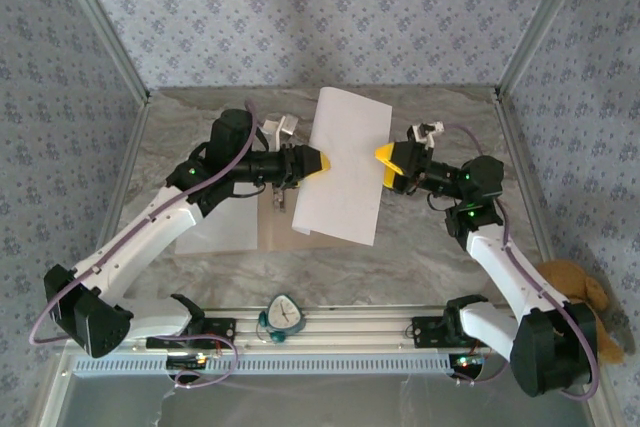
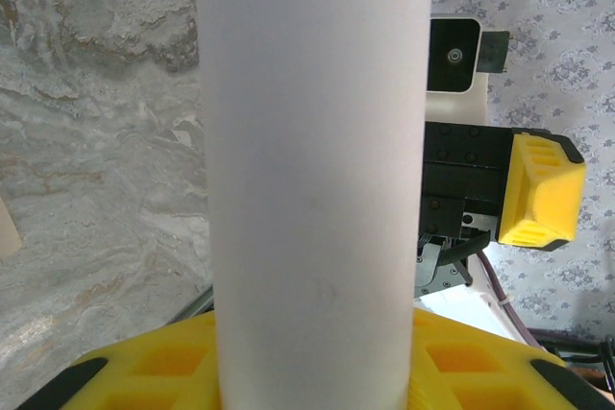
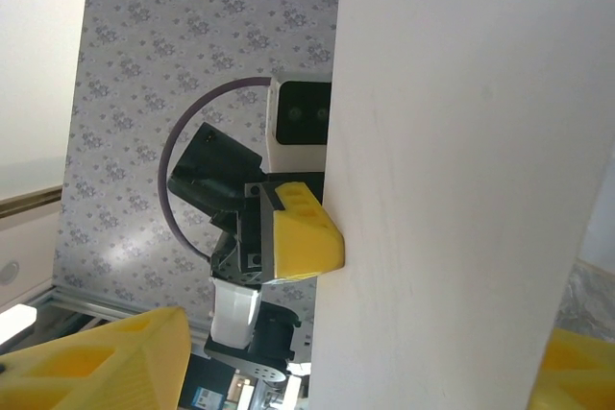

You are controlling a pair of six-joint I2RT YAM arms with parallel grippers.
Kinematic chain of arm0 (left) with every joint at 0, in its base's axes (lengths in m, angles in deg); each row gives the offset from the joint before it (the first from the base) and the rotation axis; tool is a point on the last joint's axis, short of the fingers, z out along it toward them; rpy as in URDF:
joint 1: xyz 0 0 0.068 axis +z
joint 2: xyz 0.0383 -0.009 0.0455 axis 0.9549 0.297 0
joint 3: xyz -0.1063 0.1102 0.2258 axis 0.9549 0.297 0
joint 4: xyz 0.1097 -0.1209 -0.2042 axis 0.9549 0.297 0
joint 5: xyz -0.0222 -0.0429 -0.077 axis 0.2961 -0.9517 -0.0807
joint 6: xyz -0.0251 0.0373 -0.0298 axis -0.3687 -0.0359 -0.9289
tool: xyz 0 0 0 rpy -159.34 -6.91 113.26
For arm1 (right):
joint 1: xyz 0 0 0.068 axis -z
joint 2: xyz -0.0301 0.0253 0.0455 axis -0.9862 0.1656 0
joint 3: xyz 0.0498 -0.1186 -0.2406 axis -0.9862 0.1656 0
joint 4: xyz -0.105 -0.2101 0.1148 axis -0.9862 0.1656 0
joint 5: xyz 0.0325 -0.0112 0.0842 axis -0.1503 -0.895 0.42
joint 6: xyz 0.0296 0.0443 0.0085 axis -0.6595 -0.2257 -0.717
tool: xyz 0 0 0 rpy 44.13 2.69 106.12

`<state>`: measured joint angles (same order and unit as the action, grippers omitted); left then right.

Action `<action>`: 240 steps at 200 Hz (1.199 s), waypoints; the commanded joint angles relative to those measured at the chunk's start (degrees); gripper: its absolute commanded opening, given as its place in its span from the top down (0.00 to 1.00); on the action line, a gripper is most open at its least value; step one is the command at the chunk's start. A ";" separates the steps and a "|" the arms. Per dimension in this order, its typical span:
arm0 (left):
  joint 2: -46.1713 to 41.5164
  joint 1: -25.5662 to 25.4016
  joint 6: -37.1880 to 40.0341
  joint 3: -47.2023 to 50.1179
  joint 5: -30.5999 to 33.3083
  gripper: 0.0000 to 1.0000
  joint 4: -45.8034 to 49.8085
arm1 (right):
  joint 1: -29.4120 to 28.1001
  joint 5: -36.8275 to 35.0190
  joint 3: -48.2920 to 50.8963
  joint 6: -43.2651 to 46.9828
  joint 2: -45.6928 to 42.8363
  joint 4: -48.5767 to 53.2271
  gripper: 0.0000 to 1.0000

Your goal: Put the files into the folder

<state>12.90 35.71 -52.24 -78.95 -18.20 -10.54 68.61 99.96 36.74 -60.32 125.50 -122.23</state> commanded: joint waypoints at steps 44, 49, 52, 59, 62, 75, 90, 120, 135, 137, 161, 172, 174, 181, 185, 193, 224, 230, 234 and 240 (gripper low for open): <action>1.00 -0.28 -1.11 -0.05 -1.93 0.62 -4.66 | -1.33 -0.50 -0.88 2.17 0.09 -0.82 0.32; 1.09 -0.31 -1.07 -0.05 -1.98 0.62 -4.67 | -1.41 -0.54 -0.87 2.31 0.04 -0.82 0.32; 1.09 -0.27 -1.07 -0.05 -1.94 0.62 -4.67 | -1.41 -0.46 -0.86 2.37 0.04 -0.82 0.32; 1.22 -0.41 -1.02 0.04 -1.92 0.62 -4.82 | -1.50 -0.50 -0.87 2.37 0.04 -0.86 0.32; 1.26 -0.41 -1.14 0.04 -1.90 0.62 -4.84 | -1.50 -0.49 -0.80 2.35 0.04 -0.89 0.32; 1.44 -0.38 -1.14 0.15 -1.96 0.62 -5.03 | -1.63 -0.45 -0.79 2.50 -0.04 -0.99 0.32; 1.69 -0.56 -1.24 0.29 -1.93 0.62 -5.11 | -1.75 -0.51 -0.80 2.54 -0.10 -1.08 0.32; 1.71 -0.69 -1.24 0.38 -1.78 0.62 -5.11 | -1.71 -0.48 -0.71 2.58 -0.21 -1.02 0.34; 1.95 -0.97 -1.41 0.39 -1.92 0.62 -5.28 | -1.79 -0.73 -0.56 2.56 -0.22 -0.99 0.35; 1.97 -0.98 -1.42 0.34 -1.87 0.62 -5.33 | -1.79 -0.72 -0.52 2.62 -0.22 -0.99 0.35; 2.04 -1.38 -1.50 0.28 -1.68 0.62 -5.55 | -1.83 -0.82 -0.39 2.72 -0.13 -0.99 0.36; 2.13 -1.48 -1.51 0.30 -1.52 0.62 -5.66 | -1.85 -0.89 -0.36 2.67 -0.22 -0.99 0.38; 2.14 -1.53 -1.51 0.30 -1.57 0.62 -5.64 | -1.88 -0.87 -0.32 2.71 -0.22 -0.99 0.38; 2.19 -1.52 -1.49 0.29 -1.45 0.62 -5.64 | -1.94 -0.90 -0.19 2.72 -0.22 -1.02 0.39; 2.23 -1.64 -1.47 0.22 -1.41 0.62 -5.70 | -1.94 -0.97 -0.20 2.75 -0.29 -0.99 0.39; 2.30 -1.70 -1.51 0.19 -1.41 0.62 -5.77 | -1.94 -0.98 -0.18 2.81 -0.31 -0.99 0.40; 2.32 -1.88 -1.55 0.17 -0.97 0.62 -5.79 | -2.00 -1.08 0.00 2.85 -0.31 -0.93 0.44; 2.32 -1.88 -1.59 0.08 -1.01 0.62 -5.84 | -2.03 -1.15 0.09 2.83 -0.31 -0.90 0.45; 2.32 -1.96 -1.56 0.06 -0.97 0.62 -5.86 | -2.02 -1.13 0.07 2.93 -0.31 -0.83 0.46; 2.32 -1.97 -1.54 0.04 -0.97 0.62 -5.81 | -2.01 -1.13 0.17 3.06 -0.31 -0.73 0.47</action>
<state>14.87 34.35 -53.31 -78.93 -18.55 -14.19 67.01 99.50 36.77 -58.66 125.70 -122.23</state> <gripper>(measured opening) 0.381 0.549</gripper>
